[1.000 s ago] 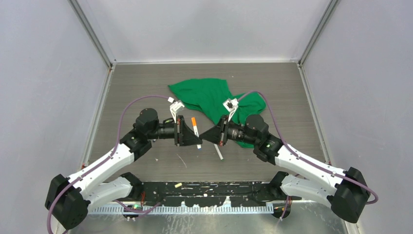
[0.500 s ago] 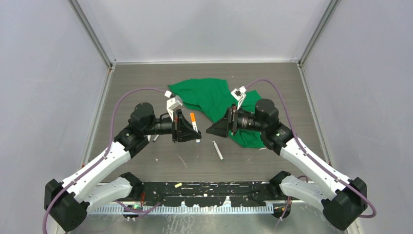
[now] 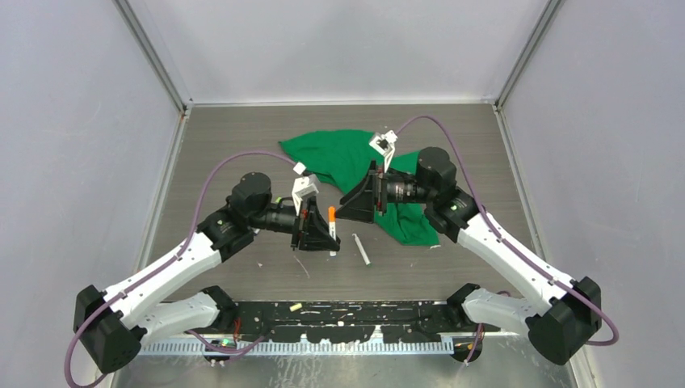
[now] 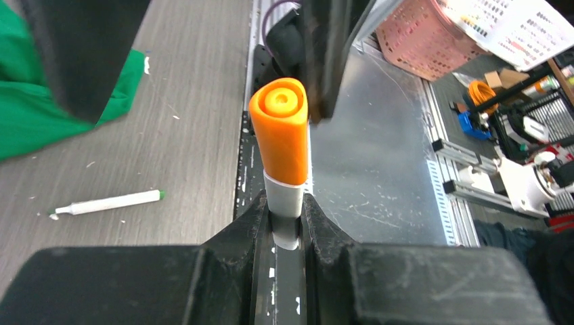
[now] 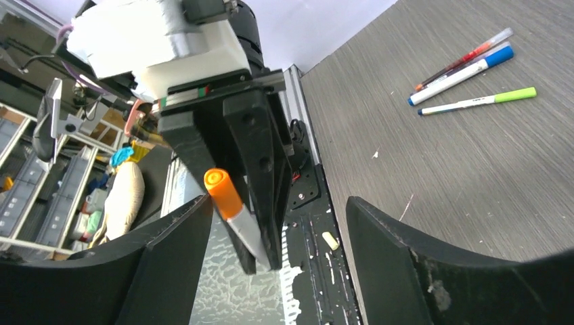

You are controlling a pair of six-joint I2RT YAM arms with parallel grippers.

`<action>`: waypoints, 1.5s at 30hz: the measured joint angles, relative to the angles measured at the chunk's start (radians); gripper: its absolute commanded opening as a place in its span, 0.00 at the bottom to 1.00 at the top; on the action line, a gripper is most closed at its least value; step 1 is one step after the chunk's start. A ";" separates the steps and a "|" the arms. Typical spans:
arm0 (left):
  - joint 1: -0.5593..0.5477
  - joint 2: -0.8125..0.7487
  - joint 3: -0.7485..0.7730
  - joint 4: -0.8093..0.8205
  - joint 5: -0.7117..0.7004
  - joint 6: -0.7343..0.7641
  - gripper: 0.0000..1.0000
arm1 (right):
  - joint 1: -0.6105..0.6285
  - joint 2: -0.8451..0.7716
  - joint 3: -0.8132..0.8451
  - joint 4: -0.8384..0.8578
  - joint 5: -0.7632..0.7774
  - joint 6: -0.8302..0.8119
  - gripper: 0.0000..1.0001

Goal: Insert the pens into the pen caps
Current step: Press the pen cap onto the pen.

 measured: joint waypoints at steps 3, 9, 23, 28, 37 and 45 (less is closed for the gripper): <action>-0.021 0.021 0.016 -0.026 0.016 0.016 0.00 | 0.030 0.044 0.019 -0.001 -0.005 -0.021 0.72; -0.032 0.036 0.019 -0.043 0.026 0.025 0.00 | 0.071 0.059 0.032 0.009 -0.033 -0.026 0.62; -0.033 0.036 0.019 -0.045 0.026 0.036 0.00 | 0.069 0.059 0.036 0.050 -0.046 -0.013 0.22; -0.033 0.035 0.019 -0.046 0.026 0.035 0.00 | 0.069 0.059 0.036 0.061 -0.061 -0.003 0.05; -0.037 0.032 0.011 -0.013 0.027 -0.027 0.00 | 0.069 0.052 0.035 0.053 -0.084 -0.046 0.01; -0.044 0.032 -0.016 0.048 0.048 -0.107 0.00 | 0.067 0.044 0.021 0.058 -0.114 -0.071 0.01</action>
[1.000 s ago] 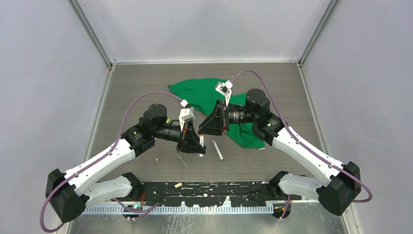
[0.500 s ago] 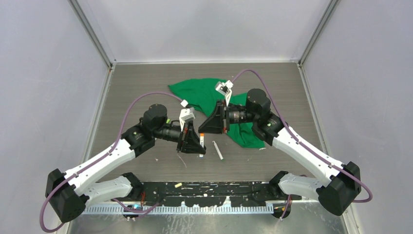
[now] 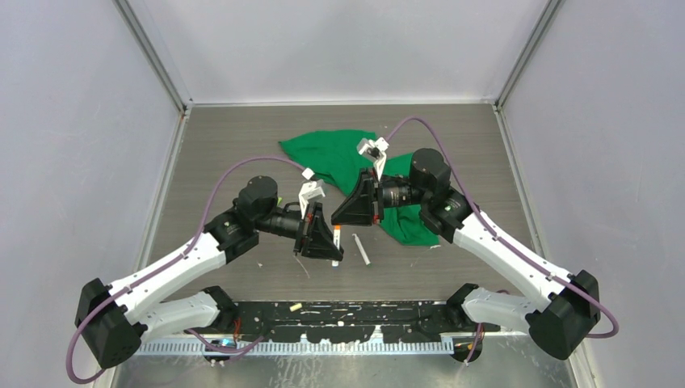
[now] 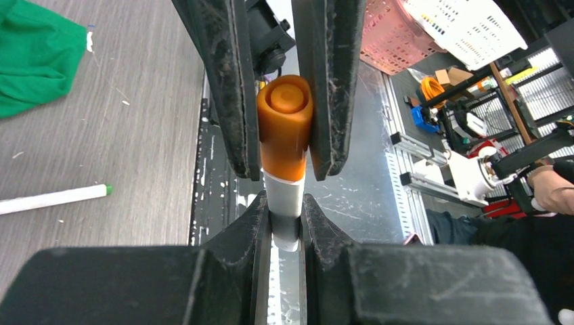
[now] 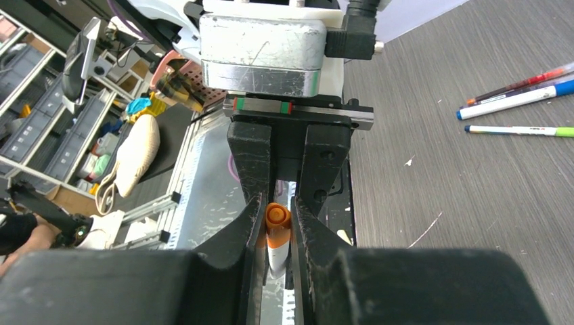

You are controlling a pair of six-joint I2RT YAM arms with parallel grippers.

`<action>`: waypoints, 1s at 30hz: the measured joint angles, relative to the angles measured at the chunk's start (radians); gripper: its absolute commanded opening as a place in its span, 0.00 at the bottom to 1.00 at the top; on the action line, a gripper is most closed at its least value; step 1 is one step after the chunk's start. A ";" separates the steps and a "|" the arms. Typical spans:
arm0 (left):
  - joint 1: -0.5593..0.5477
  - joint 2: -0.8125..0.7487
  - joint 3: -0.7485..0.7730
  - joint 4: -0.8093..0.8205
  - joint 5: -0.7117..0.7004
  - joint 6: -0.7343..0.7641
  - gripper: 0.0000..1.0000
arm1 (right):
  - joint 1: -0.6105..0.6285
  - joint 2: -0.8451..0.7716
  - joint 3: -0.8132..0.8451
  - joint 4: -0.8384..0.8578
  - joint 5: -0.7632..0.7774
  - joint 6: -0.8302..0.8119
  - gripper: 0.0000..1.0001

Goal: Insert the pens into the pen caps
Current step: Press the pen cap onto the pen.

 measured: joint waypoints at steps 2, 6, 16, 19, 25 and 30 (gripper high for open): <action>-0.002 0.000 -0.002 0.005 0.011 -0.014 0.00 | 0.000 0.003 -0.001 0.003 -0.016 0.000 0.01; -0.002 0.000 -0.003 0.004 0.028 -0.035 0.00 | -0.004 0.013 -0.001 0.014 -0.051 0.001 0.01; -0.002 -0.021 -0.013 -0.053 0.019 -0.010 0.00 | 0.053 -0.015 -0.065 0.060 0.051 0.033 0.01; -0.003 -0.022 -0.015 -0.083 0.013 0.007 0.00 | 0.074 -0.033 -0.117 0.124 0.107 0.076 0.01; -0.004 -0.022 -0.018 -0.114 -0.007 0.036 0.00 | 0.114 -0.037 -0.176 0.201 0.196 0.131 0.01; -0.006 -0.024 -0.018 -0.159 -0.014 0.061 0.00 | 0.137 -0.043 -0.214 0.229 0.238 0.148 0.01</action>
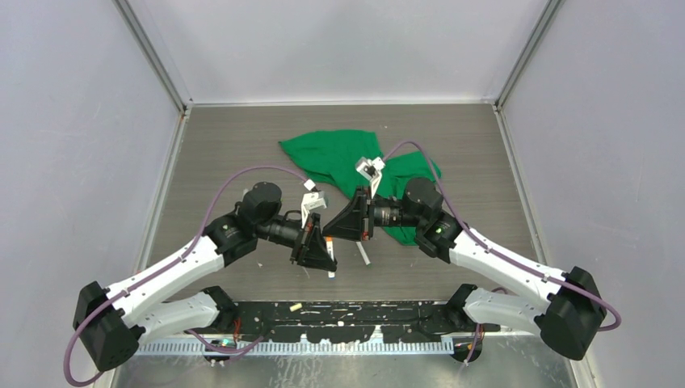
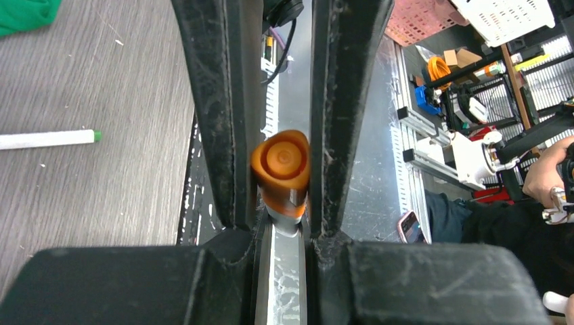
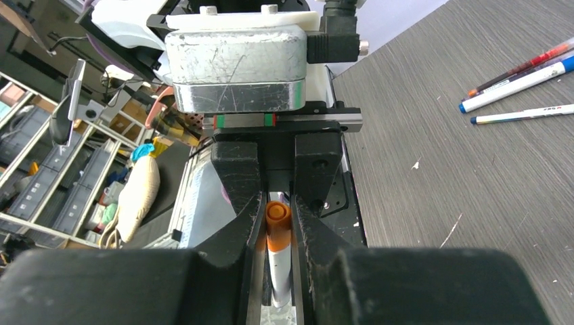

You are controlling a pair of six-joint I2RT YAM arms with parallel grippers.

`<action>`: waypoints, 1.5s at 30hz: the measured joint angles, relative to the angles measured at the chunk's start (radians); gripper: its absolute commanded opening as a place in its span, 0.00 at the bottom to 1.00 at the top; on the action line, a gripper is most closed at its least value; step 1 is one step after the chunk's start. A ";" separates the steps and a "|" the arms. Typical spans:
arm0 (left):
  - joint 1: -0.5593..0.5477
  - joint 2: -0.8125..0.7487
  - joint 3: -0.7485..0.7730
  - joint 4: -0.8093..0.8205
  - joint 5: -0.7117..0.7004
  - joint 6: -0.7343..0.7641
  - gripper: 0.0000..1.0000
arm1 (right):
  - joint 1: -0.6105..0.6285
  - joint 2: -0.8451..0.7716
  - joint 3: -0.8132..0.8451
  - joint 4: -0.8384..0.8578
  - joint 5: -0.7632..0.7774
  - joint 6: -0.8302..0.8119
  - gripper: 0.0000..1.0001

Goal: Insert the pens into the pen caps
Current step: Press the pen cap onto the pen, then place the pen at the center of the board.

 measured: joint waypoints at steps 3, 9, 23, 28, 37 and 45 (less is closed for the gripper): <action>0.000 -0.008 -0.001 -0.029 -0.009 0.014 0.00 | 0.005 -0.012 -0.020 0.009 0.010 0.008 0.01; 0.001 -0.041 -0.008 -0.048 -0.010 0.018 0.00 | 0.005 -0.049 -0.035 -0.016 0.000 0.011 0.01; 0.010 -0.027 -0.008 -0.071 0.001 0.033 0.00 | -0.001 -0.071 -0.040 -0.055 0.031 0.019 0.56; 0.061 -0.008 0.068 -0.101 -0.159 0.116 0.00 | -0.161 -0.068 0.097 -0.449 -0.006 -0.134 0.99; 0.095 0.158 0.164 -0.381 -0.459 0.265 0.06 | -0.326 -0.144 0.312 -0.664 0.104 -0.344 0.99; 0.194 0.533 0.340 -0.600 -0.797 0.378 0.10 | -0.326 -0.235 0.154 -0.685 0.163 -0.364 1.00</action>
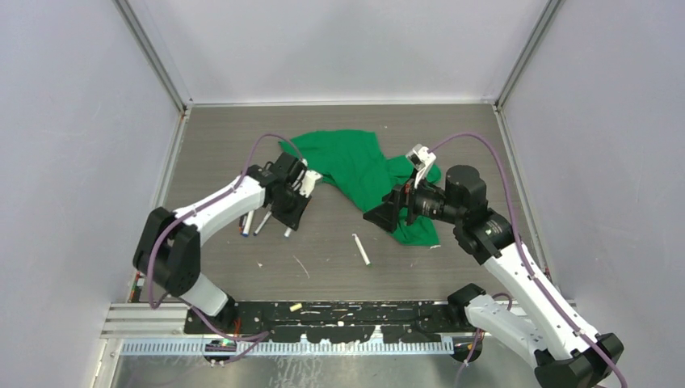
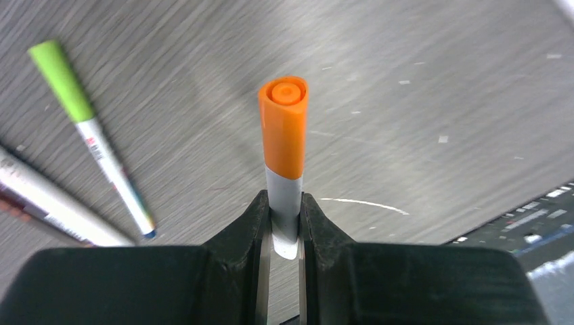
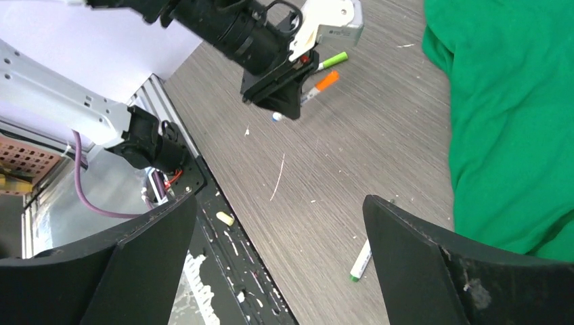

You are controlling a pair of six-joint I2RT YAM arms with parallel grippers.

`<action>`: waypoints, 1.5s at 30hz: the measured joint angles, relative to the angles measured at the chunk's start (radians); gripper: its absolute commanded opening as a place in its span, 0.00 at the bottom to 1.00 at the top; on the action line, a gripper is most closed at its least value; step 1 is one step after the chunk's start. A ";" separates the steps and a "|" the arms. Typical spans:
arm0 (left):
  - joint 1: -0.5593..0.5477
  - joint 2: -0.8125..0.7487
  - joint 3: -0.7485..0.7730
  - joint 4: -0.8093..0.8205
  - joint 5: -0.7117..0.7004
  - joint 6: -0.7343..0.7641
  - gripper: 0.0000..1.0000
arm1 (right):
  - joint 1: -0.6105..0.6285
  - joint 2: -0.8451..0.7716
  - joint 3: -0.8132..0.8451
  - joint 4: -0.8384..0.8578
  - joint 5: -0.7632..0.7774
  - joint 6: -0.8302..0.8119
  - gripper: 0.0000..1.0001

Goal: Insert the pens into the pen caps
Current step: Place the pen at the center of the board.

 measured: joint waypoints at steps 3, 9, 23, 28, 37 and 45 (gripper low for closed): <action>0.047 0.070 0.035 -0.076 -0.058 0.024 0.11 | 0.000 -0.034 -0.033 0.001 0.006 0.002 0.99; 0.137 0.190 0.086 -0.174 -0.129 0.050 0.14 | 0.000 -0.095 -0.068 0.013 0.013 0.016 0.99; 0.227 0.303 0.111 -0.227 -0.159 0.049 0.39 | 0.000 -0.095 -0.195 0.054 0.045 0.103 0.97; 0.228 0.304 0.112 -0.227 -0.173 0.043 0.51 | 0.000 -0.090 -0.226 0.028 0.104 0.107 0.84; 0.228 -0.024 0.169 -0.182 -0.079 -0.002 0.70 | 0.095 0.162 -0.224 -0.069 0.325 0.101 0.67; 0.229 -0.405 -0.010 0.079 0.030 -0.099 0.78 | 0.357 0.504 -0.138 -0.080 0.566 0.103 0.56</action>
